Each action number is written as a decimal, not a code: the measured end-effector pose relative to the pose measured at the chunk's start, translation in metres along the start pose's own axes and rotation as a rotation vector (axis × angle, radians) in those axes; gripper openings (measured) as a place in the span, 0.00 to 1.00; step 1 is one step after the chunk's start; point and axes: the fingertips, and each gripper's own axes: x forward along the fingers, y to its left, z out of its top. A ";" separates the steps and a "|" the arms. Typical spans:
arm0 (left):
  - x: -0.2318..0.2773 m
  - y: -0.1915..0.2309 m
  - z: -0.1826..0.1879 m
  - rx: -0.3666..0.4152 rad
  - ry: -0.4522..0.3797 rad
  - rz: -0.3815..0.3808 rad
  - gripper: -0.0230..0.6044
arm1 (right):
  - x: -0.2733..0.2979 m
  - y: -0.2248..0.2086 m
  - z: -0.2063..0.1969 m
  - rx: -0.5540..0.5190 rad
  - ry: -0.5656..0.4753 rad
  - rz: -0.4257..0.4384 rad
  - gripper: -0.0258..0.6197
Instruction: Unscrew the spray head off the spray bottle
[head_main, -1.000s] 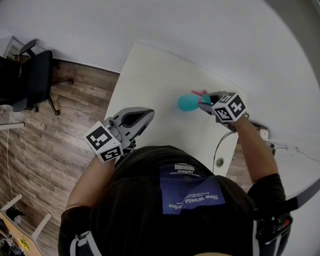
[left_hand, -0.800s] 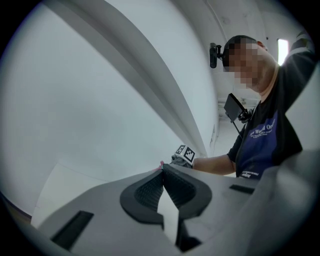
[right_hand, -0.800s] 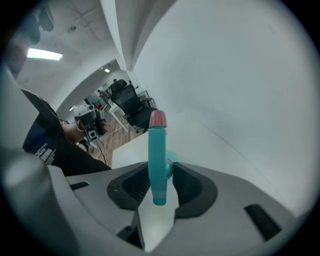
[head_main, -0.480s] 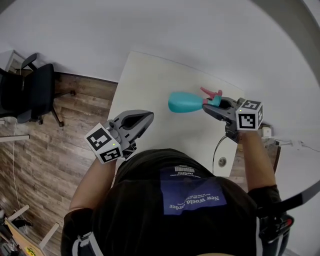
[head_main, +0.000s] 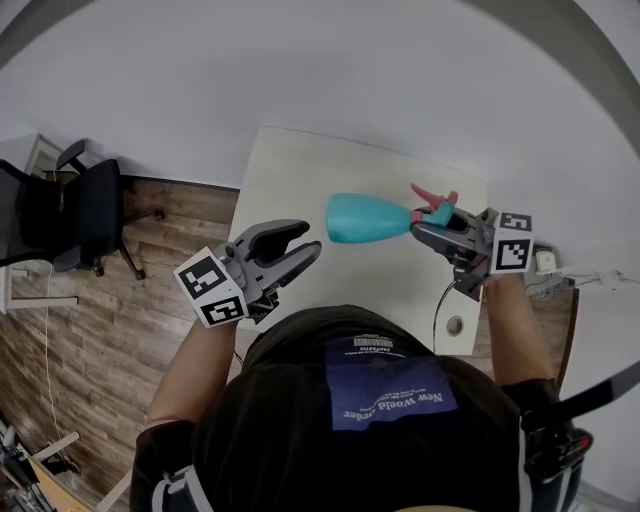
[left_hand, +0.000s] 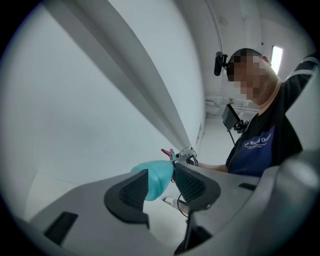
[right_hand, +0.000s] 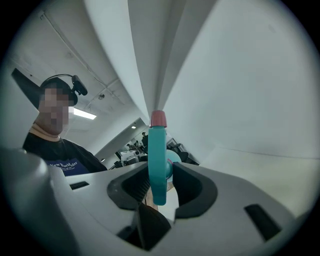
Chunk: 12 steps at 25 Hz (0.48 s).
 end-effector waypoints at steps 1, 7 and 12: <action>0.002 -0.001 0.003 0.006 0.003 -0.002 0.30 | -0.001 0.004 0.003 0.002 -0.009 0.015 0.23; 0.008 -0.005 0.021 0.017 0.024 -0.051 0.54 | 0.004 0.025 0.018 0.007 -0.044 0.094 0.23; 0.019 -0.009 0.024 0.037 0.064 -0.079 0.76 | 0.006 0.040 0.024 0.013 -0.066 0.163 0.23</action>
